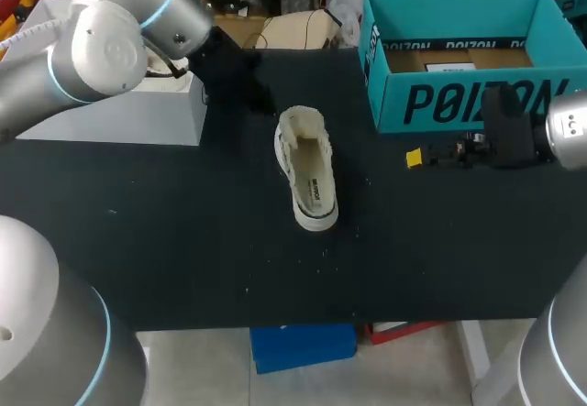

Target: Take the shoe out of the shoebox, open the shoe tongue, remove and reinsert the insole, then place the shoe into the shoebox

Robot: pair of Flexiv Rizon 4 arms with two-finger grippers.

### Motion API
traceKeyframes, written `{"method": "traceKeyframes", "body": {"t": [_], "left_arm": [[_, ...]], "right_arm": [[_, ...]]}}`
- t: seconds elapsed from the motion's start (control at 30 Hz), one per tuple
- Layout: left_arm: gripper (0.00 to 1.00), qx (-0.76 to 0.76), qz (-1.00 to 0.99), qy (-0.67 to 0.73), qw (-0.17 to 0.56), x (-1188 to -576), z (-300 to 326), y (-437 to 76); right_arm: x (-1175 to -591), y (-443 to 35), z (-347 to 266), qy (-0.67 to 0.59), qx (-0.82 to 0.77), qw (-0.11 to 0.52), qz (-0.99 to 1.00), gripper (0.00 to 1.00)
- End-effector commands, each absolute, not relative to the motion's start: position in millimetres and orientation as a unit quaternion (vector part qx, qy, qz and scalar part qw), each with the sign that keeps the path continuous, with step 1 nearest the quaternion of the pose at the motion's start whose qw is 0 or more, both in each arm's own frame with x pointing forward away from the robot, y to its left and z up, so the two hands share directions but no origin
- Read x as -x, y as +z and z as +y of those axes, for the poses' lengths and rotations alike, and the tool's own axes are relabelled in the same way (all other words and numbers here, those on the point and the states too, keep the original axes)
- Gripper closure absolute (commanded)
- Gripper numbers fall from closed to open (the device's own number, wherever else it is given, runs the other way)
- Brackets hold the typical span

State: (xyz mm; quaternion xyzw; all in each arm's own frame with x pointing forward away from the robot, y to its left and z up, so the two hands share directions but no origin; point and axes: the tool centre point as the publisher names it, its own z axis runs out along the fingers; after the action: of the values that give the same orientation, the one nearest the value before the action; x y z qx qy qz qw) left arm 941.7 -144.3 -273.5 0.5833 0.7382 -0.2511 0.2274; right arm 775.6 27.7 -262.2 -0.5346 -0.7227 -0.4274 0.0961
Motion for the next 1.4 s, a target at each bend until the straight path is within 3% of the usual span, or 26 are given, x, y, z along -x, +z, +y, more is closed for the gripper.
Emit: {"method": "traceKeyframes", "body": {"t": [0.03,0.7,0.93,1.4], "left_arm": [[1.00,-0.545,0.747,-0.252,0.285,-952.9,-133.2,-270.5],[1.00,-0.591,0.742,-0.233,0.213,-1029.1,-208.4,-311.8],[1.00,-0.623,0.713,-0.277,0.167,-1000.0,-228.1,-322.8],[1.00,-0.646,0.694,-0.302,0.099,-937.1,-204.3,-342.0]], "right_arm": [[-775.9,-262.2,28.7,-0.427,0.535,0.096,-0.723,0.00],[-775.9,-262.2,28.7,-0.427,0.535,0.096,-0.723,0.00],[-775.9,-262.2,28.7,-0.427,0.535,0.096,-0.723,0.00],[-775.9,-262.2,28.7,-0.427,0.535,0.096,-0.723,0.00]]}}
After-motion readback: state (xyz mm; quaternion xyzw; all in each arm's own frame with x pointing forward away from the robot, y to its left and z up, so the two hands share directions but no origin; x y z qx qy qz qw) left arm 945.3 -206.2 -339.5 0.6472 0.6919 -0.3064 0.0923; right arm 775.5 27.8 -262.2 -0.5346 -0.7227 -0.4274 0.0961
